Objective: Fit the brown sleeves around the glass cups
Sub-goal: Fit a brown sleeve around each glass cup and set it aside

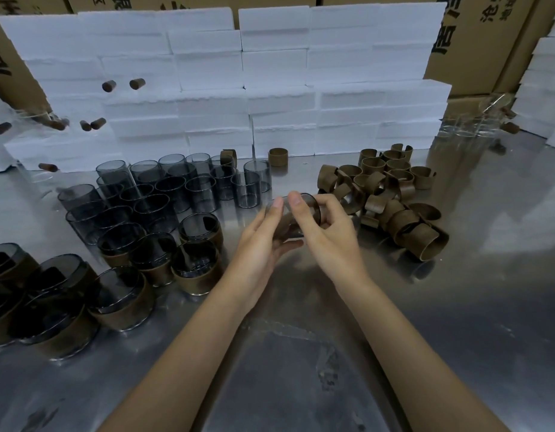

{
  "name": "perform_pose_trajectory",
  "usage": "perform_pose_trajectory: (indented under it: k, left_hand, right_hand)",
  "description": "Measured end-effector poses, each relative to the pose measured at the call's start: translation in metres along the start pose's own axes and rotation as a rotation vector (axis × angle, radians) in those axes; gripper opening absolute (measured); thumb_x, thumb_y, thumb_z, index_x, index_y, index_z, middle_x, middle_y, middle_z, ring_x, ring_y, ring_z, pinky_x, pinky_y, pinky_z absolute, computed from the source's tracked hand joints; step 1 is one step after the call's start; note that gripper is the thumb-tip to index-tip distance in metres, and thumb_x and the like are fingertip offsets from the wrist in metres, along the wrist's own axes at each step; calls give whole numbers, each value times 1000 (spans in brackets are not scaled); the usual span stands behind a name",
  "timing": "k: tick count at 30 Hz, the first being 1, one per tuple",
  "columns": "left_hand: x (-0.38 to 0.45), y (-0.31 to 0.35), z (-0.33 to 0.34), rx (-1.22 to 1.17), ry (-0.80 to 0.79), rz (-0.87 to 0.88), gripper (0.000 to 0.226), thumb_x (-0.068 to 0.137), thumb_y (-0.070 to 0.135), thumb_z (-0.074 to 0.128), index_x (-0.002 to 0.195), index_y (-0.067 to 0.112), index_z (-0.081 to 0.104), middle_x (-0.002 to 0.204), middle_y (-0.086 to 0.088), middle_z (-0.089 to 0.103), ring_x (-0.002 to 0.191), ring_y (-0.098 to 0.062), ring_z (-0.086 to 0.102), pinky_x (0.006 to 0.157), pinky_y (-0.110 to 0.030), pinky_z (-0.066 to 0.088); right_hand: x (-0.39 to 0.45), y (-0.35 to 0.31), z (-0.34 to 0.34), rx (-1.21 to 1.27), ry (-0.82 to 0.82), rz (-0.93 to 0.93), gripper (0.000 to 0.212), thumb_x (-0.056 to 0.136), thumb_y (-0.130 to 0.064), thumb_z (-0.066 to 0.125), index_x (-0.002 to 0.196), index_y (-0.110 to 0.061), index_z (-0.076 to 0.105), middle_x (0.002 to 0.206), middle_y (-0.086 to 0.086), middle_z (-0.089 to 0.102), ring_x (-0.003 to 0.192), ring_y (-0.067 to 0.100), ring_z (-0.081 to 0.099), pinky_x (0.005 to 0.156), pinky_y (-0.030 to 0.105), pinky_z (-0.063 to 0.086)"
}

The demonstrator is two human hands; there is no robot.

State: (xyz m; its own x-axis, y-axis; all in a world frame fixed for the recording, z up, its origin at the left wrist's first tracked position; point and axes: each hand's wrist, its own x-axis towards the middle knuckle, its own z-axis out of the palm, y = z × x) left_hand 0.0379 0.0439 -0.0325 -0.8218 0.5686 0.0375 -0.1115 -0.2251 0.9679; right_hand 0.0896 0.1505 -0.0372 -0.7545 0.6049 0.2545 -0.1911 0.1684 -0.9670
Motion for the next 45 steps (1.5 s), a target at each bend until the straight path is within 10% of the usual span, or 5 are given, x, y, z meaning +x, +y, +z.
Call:
perform_pose_trajectory:
  k: [13, 21, 30, 37, 45]
  left_hand:
    - [3, -1, -2, -117, 103, -76, 47, 98, 28, 66, 136, 3, 59, 128, -22, 69, 119, -37, 67, 101, -53, 56]
    - [9, -2, -16, -221, 195, -86, 44, 93, 23, 74, 134, 18, 61, 124, -12, 70, 119, -31, 68, 87, -45, 63]
    - [13, -3, -21, -276, 124, -123, 27, 90, 16, 77, 116, 16, 74, 136, -15, 63, 126, -27, 63, 74, -36, 63]
    - [13, -5, -18, -241, 126, -96, 51, 80, 42, 79, 121, 12, 71, 136, -13, 65, 125, -27, 65, 84, -41, 63]
    - [10, -5, -17, -101, 23, -58, 78, 66, 45, 89, 133, 17, 62, 113, -2, 76, 103, -12, 75, 81, -32, 62]
  right_hand:
    - [7, 5, -7, -224, 16, -53, 29, 106, -25, 53, 87, -8, 67, 50, -6, 56, 45, 13, 54, 56, 31, 49]
    - [44, -9, -40, -964, 238, -215, 33, 95, -16, 54, 124, -13, 70, 129, 10, 62, 126, 33, 43, 104, 43, 31]
    - [104, -10, -58, -1724, -66, -22, 31, 98, -38, 57, 120, -21, 71, 162, 12, 32, 156, 33, 8, 126, 53, 4]
    - [60, -40, -30, -1080, -163, -269, 36, 100, -16, 47, 128, -26, 67, 121, 7, 72, 112, 34, 63, 90, 41, 51]
    - [20, -46, 0, -1223, -356, -257, 39, 100, -20, 46, 138, -18, 51, 116, 13, 68, 105, 37, 63, 70, 37, 40]
